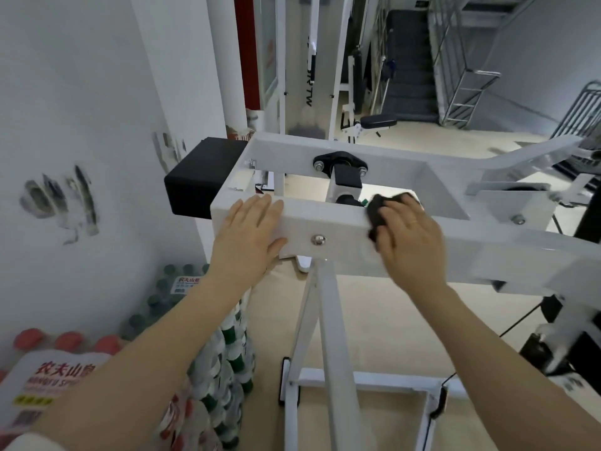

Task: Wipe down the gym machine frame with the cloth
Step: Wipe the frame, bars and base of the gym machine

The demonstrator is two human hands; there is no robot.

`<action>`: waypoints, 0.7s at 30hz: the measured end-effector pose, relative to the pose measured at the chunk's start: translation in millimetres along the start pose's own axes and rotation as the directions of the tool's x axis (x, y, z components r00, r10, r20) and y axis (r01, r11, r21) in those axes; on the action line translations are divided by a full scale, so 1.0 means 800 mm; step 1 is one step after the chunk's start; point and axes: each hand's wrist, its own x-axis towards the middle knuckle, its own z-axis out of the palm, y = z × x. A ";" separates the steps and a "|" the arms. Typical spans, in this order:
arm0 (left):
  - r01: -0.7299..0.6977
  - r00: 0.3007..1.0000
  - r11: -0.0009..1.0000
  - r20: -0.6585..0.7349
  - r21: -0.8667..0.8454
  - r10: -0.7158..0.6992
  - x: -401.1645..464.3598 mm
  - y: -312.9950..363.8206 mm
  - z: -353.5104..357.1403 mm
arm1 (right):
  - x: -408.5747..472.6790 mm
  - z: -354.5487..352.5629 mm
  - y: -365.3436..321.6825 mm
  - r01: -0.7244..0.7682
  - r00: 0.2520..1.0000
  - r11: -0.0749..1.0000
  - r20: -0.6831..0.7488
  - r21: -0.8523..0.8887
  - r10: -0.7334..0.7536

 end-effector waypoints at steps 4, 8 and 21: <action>0.126 0.991 0.992 0.033 0.033 -0.127 -0.002 0.029 0.004 | -0.022 -0.008 0.038 -0.182 0.982 0.981 -0.056 -0.065 0.178; 0.076 0.997 0.997 0.000 0.023 -0.076 0.007 0.071 0.008 | -0.007 0.010 -0.027 -0.041 0.999 0.999 0.016 -0.005 0.041; 0.024 0.995 1.000 -0.095 0.010 -0.023 0.014 0.129 0.034 | -0.067 -0.051 0.155 -0.390 0.921 0.911 -0.049 -0.131 0.387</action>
